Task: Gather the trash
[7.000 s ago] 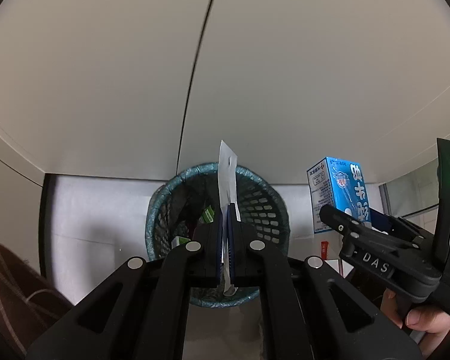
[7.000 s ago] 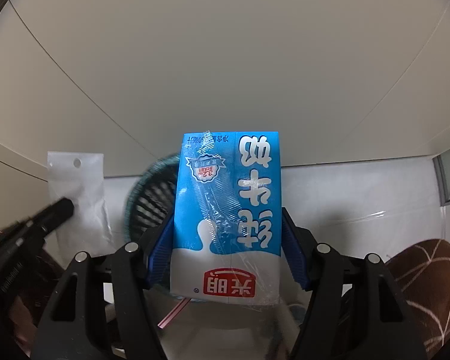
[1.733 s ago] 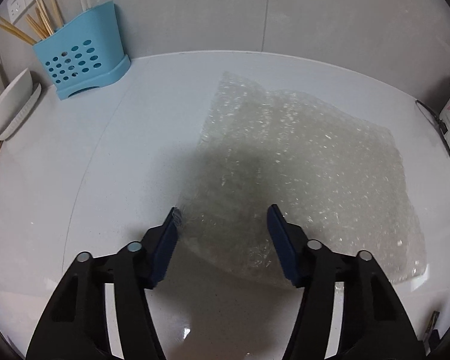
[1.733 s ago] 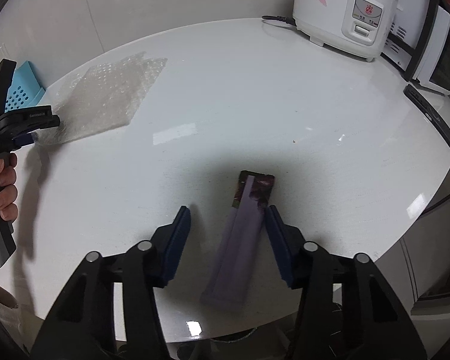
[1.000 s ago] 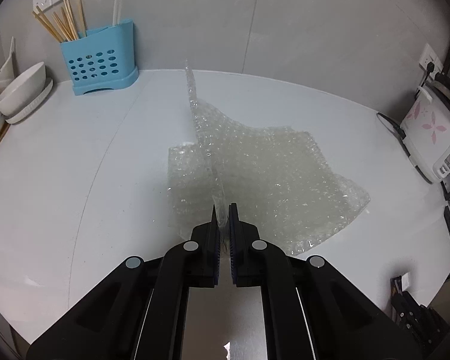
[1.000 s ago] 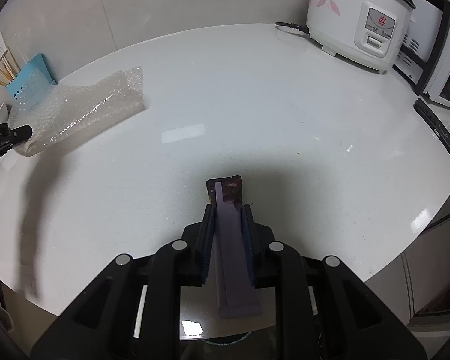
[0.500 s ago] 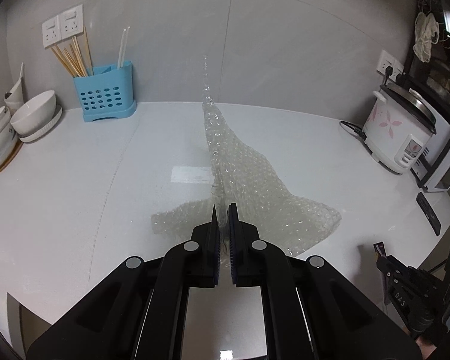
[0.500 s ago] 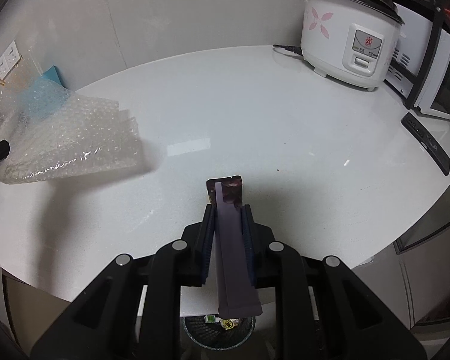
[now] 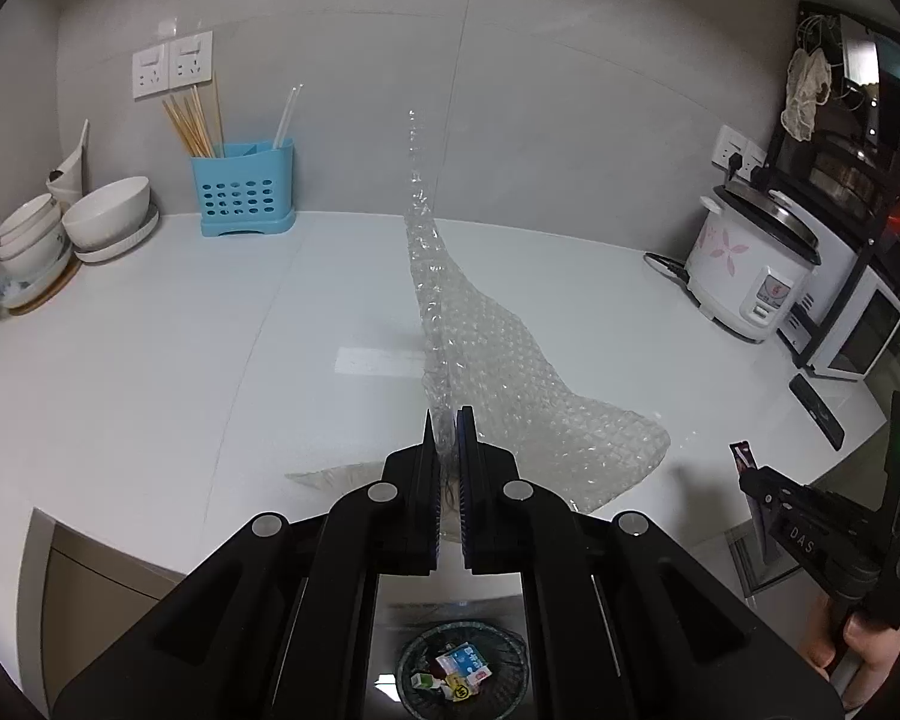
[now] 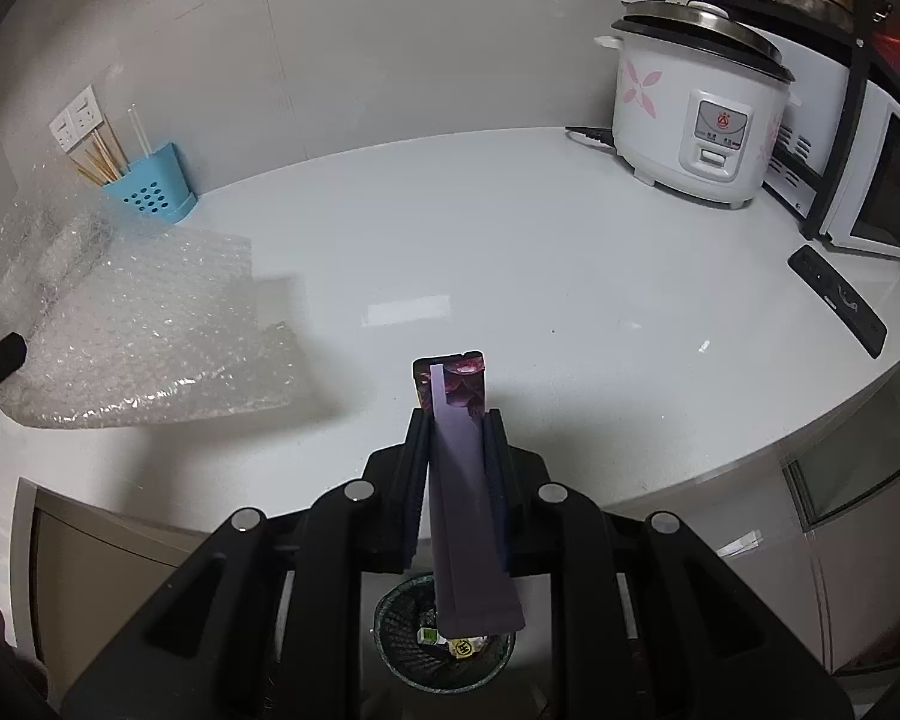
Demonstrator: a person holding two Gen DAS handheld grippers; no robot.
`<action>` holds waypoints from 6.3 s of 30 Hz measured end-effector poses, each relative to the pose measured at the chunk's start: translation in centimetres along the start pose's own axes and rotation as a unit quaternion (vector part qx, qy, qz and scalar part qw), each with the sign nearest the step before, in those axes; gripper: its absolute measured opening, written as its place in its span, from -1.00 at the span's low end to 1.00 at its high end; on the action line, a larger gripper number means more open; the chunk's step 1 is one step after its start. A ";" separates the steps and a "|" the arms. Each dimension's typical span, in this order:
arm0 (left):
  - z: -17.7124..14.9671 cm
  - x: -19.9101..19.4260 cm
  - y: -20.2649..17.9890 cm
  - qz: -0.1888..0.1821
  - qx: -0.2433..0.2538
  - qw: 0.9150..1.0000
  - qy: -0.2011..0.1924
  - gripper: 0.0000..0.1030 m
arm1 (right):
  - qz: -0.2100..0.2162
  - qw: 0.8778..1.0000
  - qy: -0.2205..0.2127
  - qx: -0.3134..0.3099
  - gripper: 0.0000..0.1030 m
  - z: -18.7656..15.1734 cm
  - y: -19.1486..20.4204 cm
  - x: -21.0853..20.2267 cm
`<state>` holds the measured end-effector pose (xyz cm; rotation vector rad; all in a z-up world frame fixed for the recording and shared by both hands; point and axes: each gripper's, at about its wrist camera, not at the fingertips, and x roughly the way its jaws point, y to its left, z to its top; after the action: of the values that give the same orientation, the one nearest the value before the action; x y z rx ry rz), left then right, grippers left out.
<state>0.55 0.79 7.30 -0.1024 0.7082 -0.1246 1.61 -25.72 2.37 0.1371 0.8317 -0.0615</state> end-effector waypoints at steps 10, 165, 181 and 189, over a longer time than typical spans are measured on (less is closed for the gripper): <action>-7.3 -5.0 -1.3 -0.030 0.014 0.999 -0.013 -0.92 | 0.023 0.999 -0.024 -0.012 -0.66 -4.4 -0.5 -5.1; -46.0 28.5 1.6 0.032 -0.001 0.963 0.269 0.88 | -0.001 0.974 0.220 -0.058 0.67 -36.7 -0.2 28.4; -45.5 28.2 1.6 0.037 0.008 0.966 0.255 0.88 | 0.000 0.974 0.223 -0.048 0.67 -36.8 -0.3 28.8; -45.5 28.2 1.6 0.042 0.012 0.966 0.253 0.88 | -0.001 0.975 0.218 -0.048 0.67 -36.8 -0.3 28.7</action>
<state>-7.84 -4.13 -45.32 -0.0155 1.2207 -0.0781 -6.07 -20.69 -43.33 0.0575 1.2709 0.0080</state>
